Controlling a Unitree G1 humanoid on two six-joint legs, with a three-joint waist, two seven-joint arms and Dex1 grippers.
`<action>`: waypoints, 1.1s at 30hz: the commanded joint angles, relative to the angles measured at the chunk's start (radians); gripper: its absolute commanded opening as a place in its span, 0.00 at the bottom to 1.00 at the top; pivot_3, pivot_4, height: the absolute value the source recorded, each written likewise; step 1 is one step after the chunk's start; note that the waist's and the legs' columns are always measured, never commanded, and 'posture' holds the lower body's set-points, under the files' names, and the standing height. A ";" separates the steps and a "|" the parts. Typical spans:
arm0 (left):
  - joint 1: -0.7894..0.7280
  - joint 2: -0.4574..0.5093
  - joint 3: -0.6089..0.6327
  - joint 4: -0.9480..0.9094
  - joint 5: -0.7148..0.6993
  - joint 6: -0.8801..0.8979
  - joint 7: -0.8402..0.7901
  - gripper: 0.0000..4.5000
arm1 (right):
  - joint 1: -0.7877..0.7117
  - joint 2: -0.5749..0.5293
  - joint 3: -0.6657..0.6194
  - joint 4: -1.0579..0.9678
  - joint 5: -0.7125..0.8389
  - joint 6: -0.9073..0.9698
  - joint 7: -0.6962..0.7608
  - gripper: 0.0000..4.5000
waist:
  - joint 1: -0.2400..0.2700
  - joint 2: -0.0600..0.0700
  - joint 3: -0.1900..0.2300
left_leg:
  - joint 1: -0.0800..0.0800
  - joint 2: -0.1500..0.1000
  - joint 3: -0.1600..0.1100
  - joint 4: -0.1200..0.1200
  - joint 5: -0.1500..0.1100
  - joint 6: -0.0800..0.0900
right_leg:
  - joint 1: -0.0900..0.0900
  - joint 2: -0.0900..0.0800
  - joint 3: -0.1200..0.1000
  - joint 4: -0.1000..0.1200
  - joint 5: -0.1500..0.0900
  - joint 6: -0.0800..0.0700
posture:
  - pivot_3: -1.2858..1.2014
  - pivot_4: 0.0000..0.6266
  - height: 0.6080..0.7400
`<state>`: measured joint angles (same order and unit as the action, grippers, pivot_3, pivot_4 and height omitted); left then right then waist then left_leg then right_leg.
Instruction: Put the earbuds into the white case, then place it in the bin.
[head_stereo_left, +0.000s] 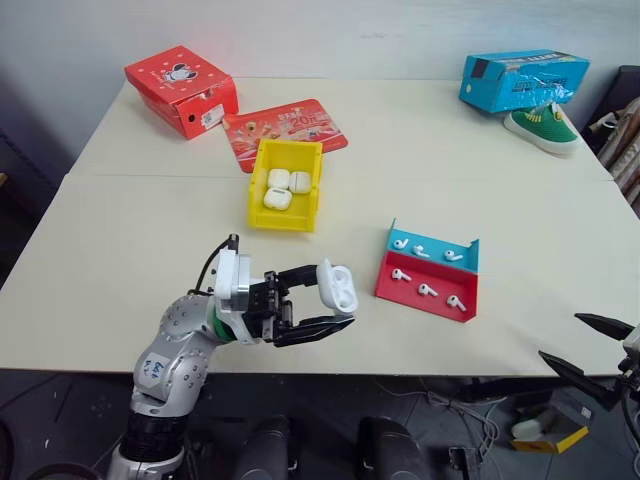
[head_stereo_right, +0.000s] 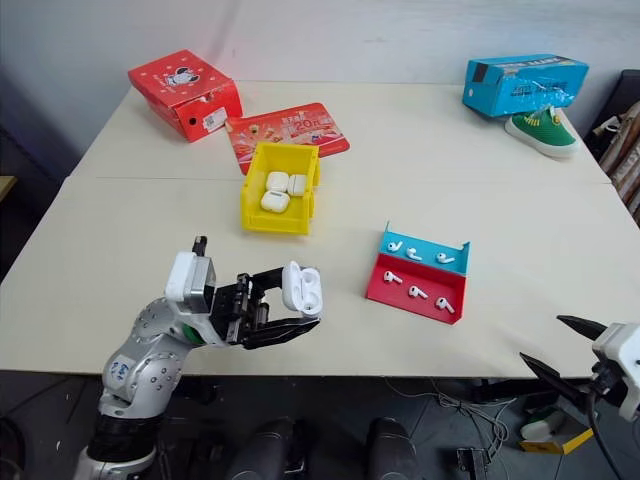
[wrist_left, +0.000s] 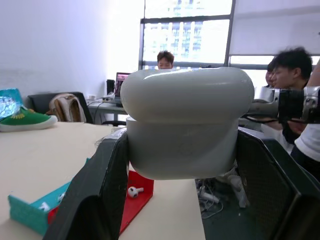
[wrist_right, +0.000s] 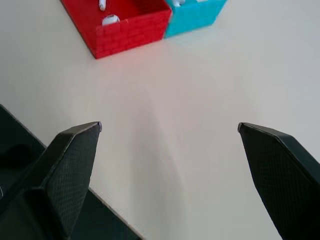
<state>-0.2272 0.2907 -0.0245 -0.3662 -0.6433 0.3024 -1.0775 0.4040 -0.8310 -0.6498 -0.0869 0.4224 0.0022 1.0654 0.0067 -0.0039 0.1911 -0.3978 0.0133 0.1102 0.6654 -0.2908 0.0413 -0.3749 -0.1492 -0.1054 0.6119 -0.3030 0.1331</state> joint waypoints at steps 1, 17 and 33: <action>-0.018 0.004 -0.003 0.009 -0.028 -0.022 -0.013 0.62 | -0.073 -0.094 0.027 -0.123 0.053 0.132 -0.007 1.00 | -0.007 0.003 -0.002 | 0.000 0.000 0.000 0.000 0.000 0.000 | 0.000 0.000 0.000 0.000 0.000 0.000 | 0.52 0.24 1.00; 0.008 0.021 -0.046 0.015 0.005 -0.067 0.000 0.62 | -0.608 -0.322 0.615 -0.377 0.021 0.787 -0.192 0.48 | 0.016 0.004 -0.003 | -0.006 0.000 -0.005 0.002 -0.002 0.001 | -0.001 -0.001 -0.003 -0.004 0.000 -0.001 | 0.52 0.24 1.00; 0.028 0.031 -0.067 -0.006 0.010 -0.072 0.038 0.62 | -0.800 -0.312 0.871 -0.352 -0.129 1.008 -0.225 0.48 | 0.015 0.005 -0.003 | -0.007 0.000 -0.005 0.002 -0.002 0.001 | -0.002 -0.001 -0.005 -0.005 0.000 -0.001 | 0.52 0.24 1.00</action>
<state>-0.2014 0.3169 -0.0910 -0.3363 -0.6287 0.2456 -1.0427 -0.3828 -1.1451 0.2293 -0.4266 0.3135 0.9975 0.8518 0.0213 0.0007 0.1884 -0.4044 0.0135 0.1055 0.6676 -0.2931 0.0421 -0.3765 -0.1500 -0.1101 0.6074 -0.3032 0.1322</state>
